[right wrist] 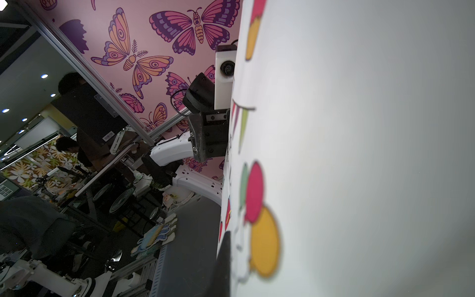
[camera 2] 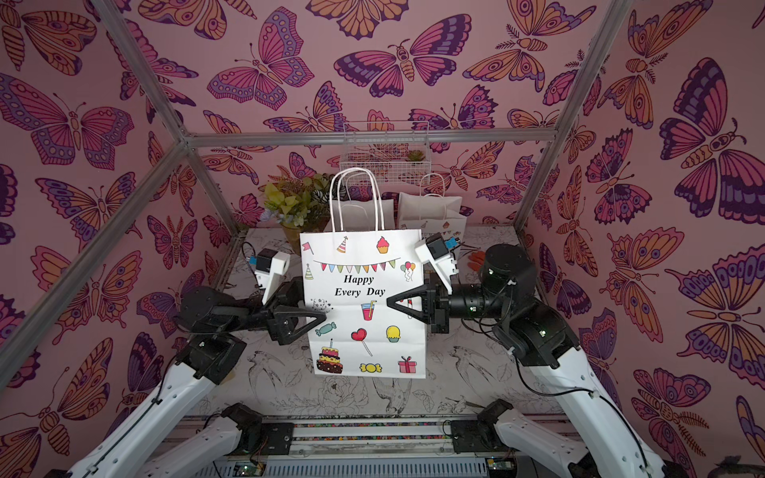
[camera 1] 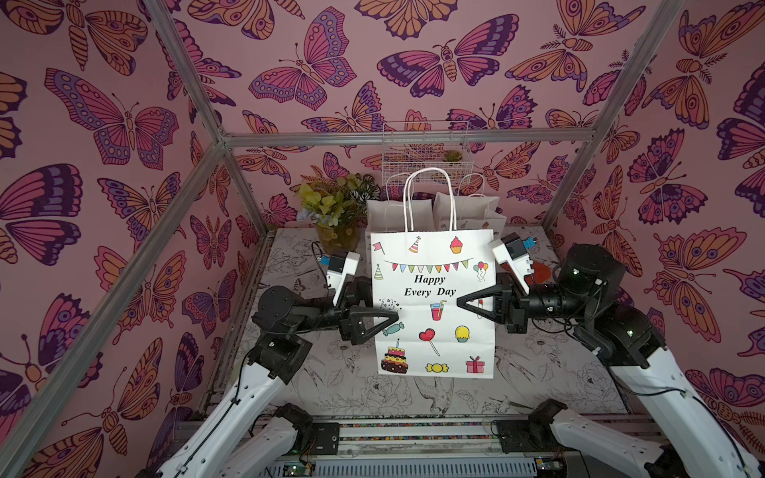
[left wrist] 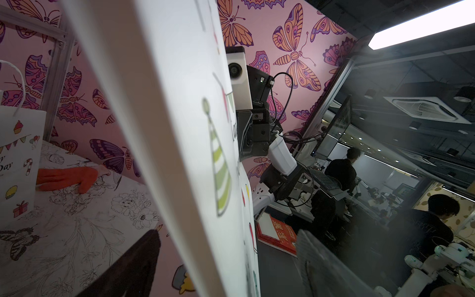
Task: Put away the paper bag
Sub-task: Press the paper bag.
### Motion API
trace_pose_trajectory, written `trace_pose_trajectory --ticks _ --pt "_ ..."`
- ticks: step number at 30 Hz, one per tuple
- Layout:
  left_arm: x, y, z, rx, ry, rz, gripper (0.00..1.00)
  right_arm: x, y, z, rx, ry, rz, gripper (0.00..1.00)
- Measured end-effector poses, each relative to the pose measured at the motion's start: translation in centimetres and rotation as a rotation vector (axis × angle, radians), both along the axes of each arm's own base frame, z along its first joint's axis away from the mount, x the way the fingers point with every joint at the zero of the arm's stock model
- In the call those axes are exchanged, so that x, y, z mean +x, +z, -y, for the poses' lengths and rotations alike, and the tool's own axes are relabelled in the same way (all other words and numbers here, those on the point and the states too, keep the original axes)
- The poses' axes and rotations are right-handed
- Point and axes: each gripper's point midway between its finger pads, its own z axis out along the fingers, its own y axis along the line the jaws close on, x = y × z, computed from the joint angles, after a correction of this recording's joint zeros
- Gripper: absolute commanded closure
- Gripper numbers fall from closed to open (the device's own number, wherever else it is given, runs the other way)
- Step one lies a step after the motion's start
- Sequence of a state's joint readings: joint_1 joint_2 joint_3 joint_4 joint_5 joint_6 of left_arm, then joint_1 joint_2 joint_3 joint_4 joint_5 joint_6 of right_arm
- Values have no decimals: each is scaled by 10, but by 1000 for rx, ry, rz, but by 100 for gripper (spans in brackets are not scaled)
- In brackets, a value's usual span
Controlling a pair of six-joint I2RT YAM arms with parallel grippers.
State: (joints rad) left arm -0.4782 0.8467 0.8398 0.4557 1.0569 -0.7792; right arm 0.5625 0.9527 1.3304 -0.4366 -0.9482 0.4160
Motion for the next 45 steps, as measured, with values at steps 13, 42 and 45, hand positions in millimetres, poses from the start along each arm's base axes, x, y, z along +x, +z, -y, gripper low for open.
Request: trace_pose_trajectory --ticks 13,42,45 --pt "-16 -3 6 14 -91 32 64 4 10 1 14 -1 6 100" --pt "-12 -6 6 27 -42 14 100 -16 -8 13 -1 -1 -33 87" --pt "-14 -4 4 21 -39 23 95 -13 -11 12 -4 -5 -46 99"
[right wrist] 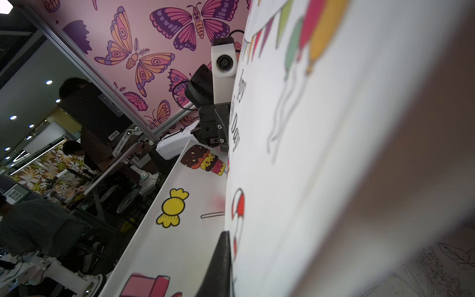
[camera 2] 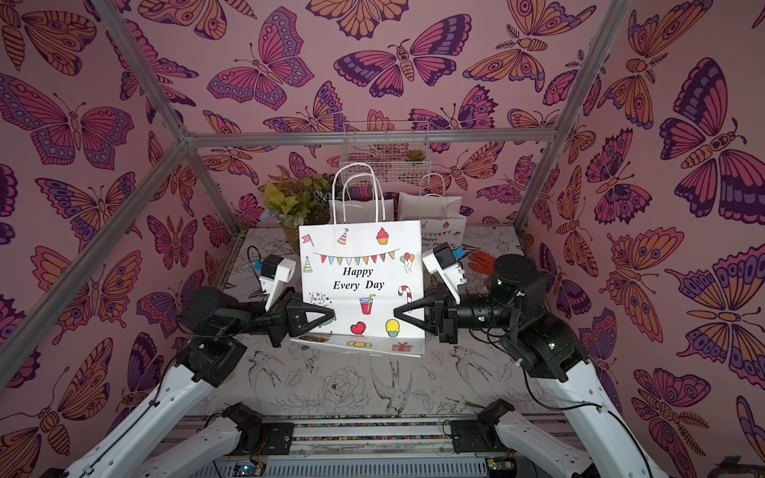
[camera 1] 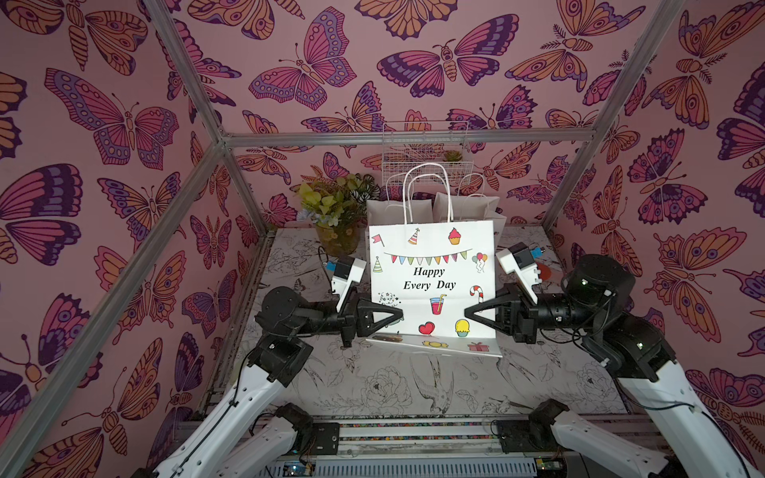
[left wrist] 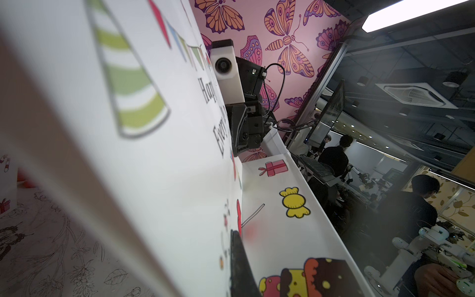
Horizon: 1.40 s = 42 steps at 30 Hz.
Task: Put away the paper bag
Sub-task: Press the paper bag.
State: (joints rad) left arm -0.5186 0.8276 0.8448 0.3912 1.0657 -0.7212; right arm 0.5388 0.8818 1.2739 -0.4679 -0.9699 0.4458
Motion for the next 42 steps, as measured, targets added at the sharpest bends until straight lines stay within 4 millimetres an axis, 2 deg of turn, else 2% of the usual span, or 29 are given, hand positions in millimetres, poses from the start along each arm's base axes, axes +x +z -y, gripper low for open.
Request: trace_pose_trajectory --ticks 4,6,10,14,17,21,26,27,31,34,36,38,40,42 --pt "-1 5 -3 -18 22 18 70 0 1 0 2 0 2 100" --pt "-2 9 -5 -30 38 32 62 0 0 0 -1 0 0 100" --pt "2 21 -12 -75 121 67 57 -1 -3 0 -9 1 -9 100" --pt "2 34 -22 -126 201 98 59 -4 -6 0 -13 20 -19 100" --pt "6 38 -25 -146 237 105 69 -6 -10 0 -21 35 -29 100" --pt "14 37 -26 -151 271 92 77 -8 -17 1 -42 42 -42 100" --pt "20 35 -26 -154 299 81 79 -9 -24 1 -61 46 -45 100" --pt "21 34 -26 -154 303 79 81 -9 -26 1 -65 46 -46 100" --pt "24 32 -27 -154 317 71 99 -7 -34 0 -77 46 -54 100" --pt "28 29 -26 -146 328 69 100 -5 -37 0 -83 41 -48 100" --pt "31 27 -26 -142 342 67 100 -4 -38 0 -87 35 -39 89" --pt "34 24 -25 -132 351 61 100 -1 -40 0 -93 28 -36 68" --pt "37 21 -24 -124 355 57 100 3 -43 -1 -103 14 -28 53" --pt "41 18 -23 -116 360 53 100 9 -45 -1 -112 -4 -20 51"
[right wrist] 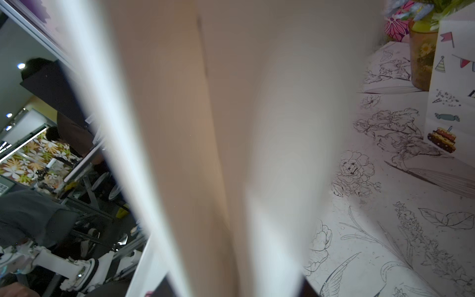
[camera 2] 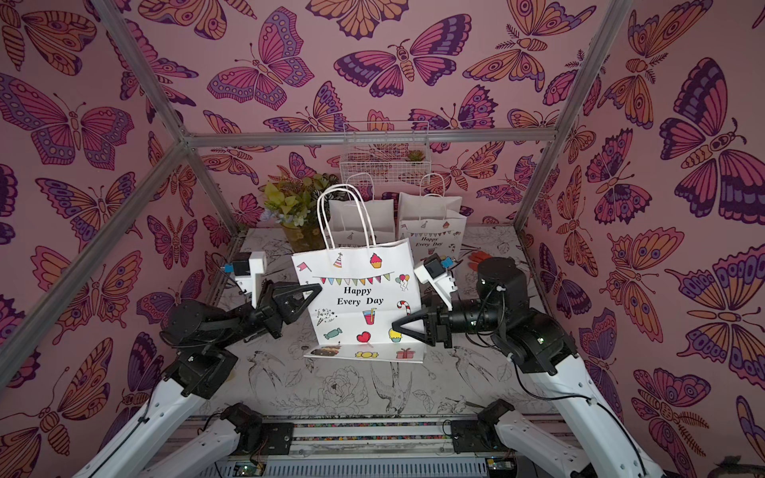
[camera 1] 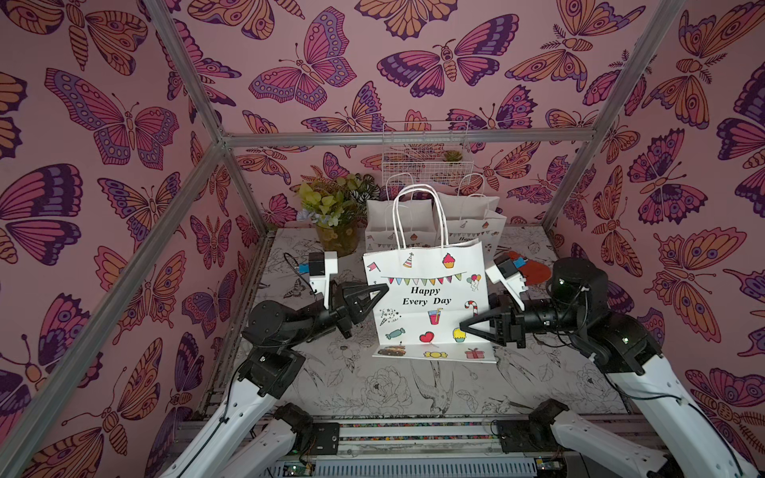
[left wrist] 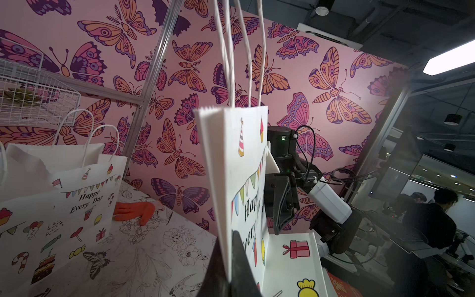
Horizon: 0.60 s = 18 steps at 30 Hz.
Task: Put away the paper bag
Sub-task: Press the paper bag.
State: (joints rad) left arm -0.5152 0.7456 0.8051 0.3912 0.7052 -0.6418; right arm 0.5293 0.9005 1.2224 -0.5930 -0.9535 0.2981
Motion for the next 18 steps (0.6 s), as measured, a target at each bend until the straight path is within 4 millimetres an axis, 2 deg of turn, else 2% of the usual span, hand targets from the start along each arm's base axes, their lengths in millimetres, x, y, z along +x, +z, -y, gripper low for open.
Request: trace_pose_trajectory --ticks 3,10,12,16,18 --pt "7 -5 2 13 12 -16 100 10 0 0 -2 -25 5 55" --pt "20 -19 2 47 33 -60 100 31 6 -6 27 -46 0 100" --pt "23 -21 2 52 40 -66 100 31 8 -6 38 -44 -3 100" --pt "31 -30 6 74 34 -85 69 31 11 -6 52 -49 -5 100" --pt "34 -37 10 91 15 -103 65 32 13 -6 66 -59 -1 100"
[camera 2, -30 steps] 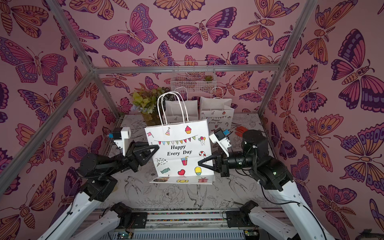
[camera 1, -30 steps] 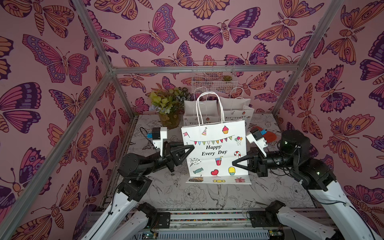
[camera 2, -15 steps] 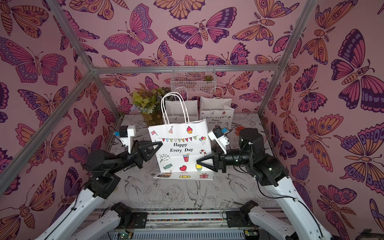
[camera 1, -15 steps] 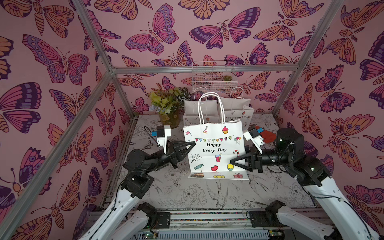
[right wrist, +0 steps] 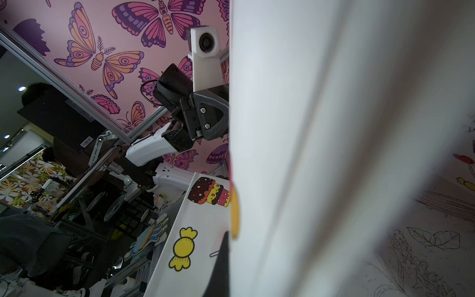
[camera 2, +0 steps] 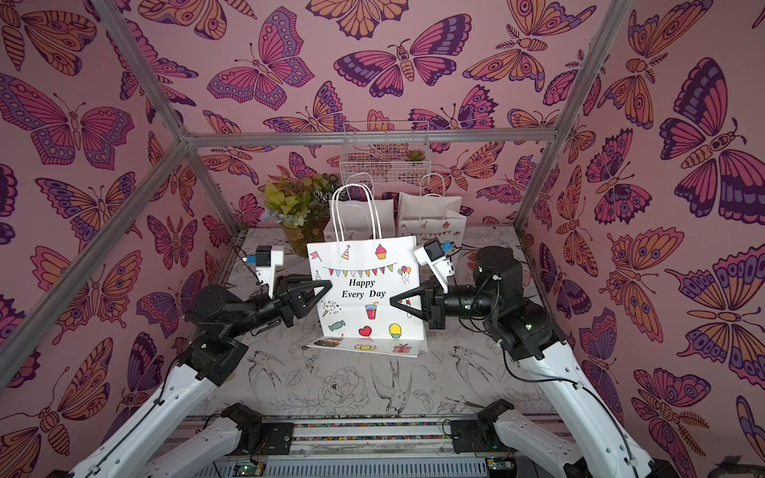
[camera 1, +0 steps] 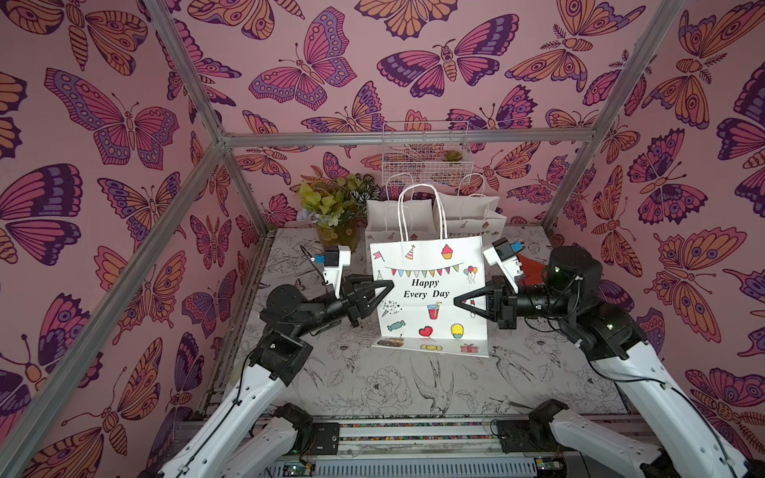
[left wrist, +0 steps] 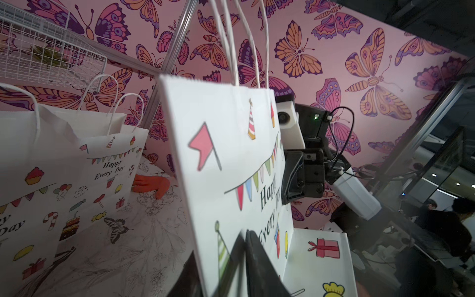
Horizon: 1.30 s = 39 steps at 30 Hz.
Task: Put away the paper bag
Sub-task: Press the paper bag.
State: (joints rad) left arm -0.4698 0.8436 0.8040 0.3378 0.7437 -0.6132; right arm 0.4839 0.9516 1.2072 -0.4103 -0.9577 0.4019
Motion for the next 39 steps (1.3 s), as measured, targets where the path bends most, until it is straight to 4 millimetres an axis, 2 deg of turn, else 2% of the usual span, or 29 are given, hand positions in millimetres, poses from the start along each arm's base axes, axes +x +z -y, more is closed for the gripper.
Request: trace_pose_trajectory --ticks 3,5,9,11,13,17,18,21,22,24,26,31,35,39 --pt "2 -9 5 17 -26 -26 82 3 0 0 28 -16 -3 100" --pt "2 -12 5 22 -32 -29 97 6 -3 -1 42 -27 -19 93" --pt "3 -13 4 28 -35 -23 100 18 -3 -3 70 -64 -45 63" --pt "3 -14 3 29 -36 -23 100 23 1 -3 83 -89 -37 60" --pt "4 -14 2 31 -37 -23 100 28 6 -3 92 -111 -30 62" --pt "10 -18 2 41 -41 -35 100 39 17 -3 109 -153 -15 96" --pt "13 -20 3 45 -46 -43 100 42 19 -3 111 -167 -8 100" --pt "20 -25 6 54 -52 -68 100 47 18 -2 106 -191 -7 100" --pt "21 -26 7 55 -54 -72 92 48 17 -2 103 -196 -4 100" --pt "22 -26 7 55 -54 -80 68 50 15 -2 93 -201 3 100" --pt "20 -26 7 51 -63 -91 52 54 15 -2 81 -203 13 100" --pt "15 -19 11 19 -111 -109 49 58 12 4 76 -223 42 100" --pt "8 -13 18 -29 -170 -138 47 49 0 12 97 -214 67 100" --pt "1 -11 21 -53 -201 -168 46 48 -11 11 105 -174 60 100"
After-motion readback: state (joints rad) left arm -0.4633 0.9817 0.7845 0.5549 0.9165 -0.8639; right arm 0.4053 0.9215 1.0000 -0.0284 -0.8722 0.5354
